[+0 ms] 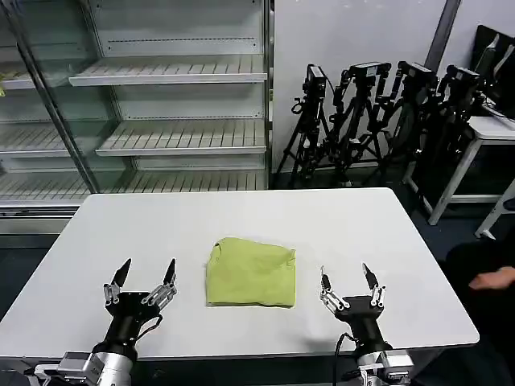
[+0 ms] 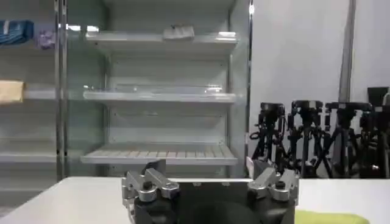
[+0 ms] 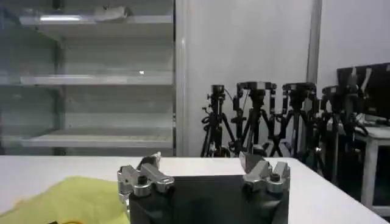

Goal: Fold and organize the clothes.

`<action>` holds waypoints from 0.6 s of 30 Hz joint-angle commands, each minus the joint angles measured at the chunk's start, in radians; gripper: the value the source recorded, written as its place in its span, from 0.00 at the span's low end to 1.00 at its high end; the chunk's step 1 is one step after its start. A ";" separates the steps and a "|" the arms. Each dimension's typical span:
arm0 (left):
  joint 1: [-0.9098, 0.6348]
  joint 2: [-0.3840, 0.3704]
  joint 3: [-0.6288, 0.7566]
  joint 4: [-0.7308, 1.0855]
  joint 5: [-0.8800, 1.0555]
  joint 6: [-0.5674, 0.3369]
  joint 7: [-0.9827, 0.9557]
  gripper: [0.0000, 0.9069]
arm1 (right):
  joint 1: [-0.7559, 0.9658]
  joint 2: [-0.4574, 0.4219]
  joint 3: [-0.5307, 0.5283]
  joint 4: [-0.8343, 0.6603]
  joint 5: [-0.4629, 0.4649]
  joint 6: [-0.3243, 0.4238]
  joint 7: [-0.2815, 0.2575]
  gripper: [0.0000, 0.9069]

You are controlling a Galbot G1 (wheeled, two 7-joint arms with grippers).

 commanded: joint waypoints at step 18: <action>0.047 0.000 -0.026 -0.062 0.011 0.005 0.016 1.00 | 0.012 -0.018 0.021 0.031 0.048 -0.009 0.009 1.00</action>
